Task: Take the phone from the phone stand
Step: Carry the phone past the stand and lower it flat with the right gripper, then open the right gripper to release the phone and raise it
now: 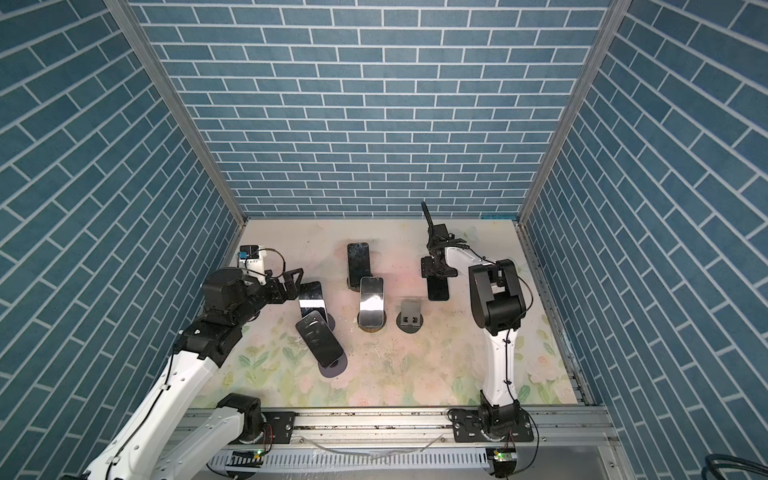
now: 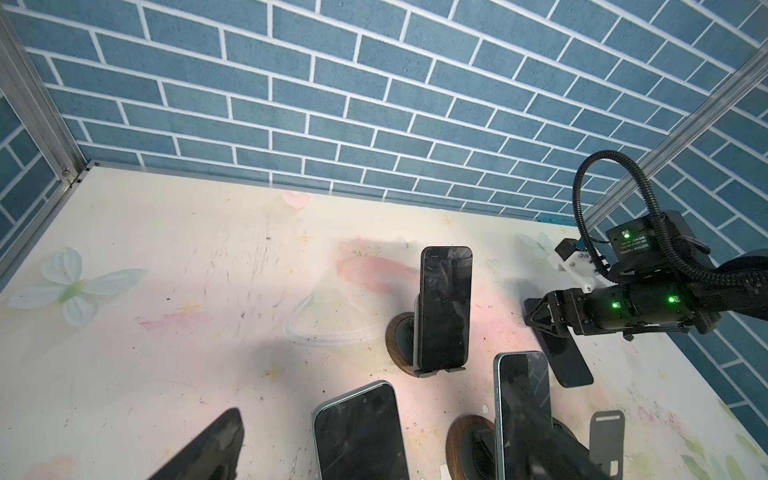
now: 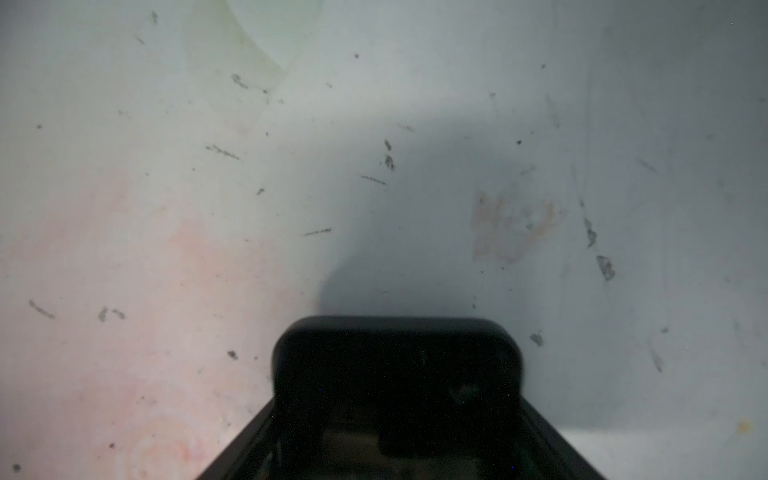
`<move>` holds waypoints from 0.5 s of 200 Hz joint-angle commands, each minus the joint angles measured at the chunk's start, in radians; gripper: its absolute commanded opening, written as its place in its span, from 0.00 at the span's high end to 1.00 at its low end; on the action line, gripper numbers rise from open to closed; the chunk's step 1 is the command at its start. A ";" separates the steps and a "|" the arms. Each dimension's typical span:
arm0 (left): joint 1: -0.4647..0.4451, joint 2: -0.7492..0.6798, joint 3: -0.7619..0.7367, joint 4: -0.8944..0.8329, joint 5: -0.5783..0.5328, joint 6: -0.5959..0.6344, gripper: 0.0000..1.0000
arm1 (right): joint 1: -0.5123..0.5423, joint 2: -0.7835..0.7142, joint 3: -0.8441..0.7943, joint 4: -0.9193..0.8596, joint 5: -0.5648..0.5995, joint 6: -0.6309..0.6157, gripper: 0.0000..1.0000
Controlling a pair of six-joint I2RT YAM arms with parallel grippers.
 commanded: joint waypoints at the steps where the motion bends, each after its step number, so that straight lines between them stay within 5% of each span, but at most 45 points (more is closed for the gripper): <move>1: -0.004 0.001 0.006 -0.003 0.003 0.009 0.00 | -0.001 0.021 0.022 -0.032 -0.003 0.017 0.19; 100: -0.004 -0.011 -0.002 -0.001 0.008 0.004 0.00 | 0.000 -0.168 -0.010 -0.045 0.004 0.053 0.18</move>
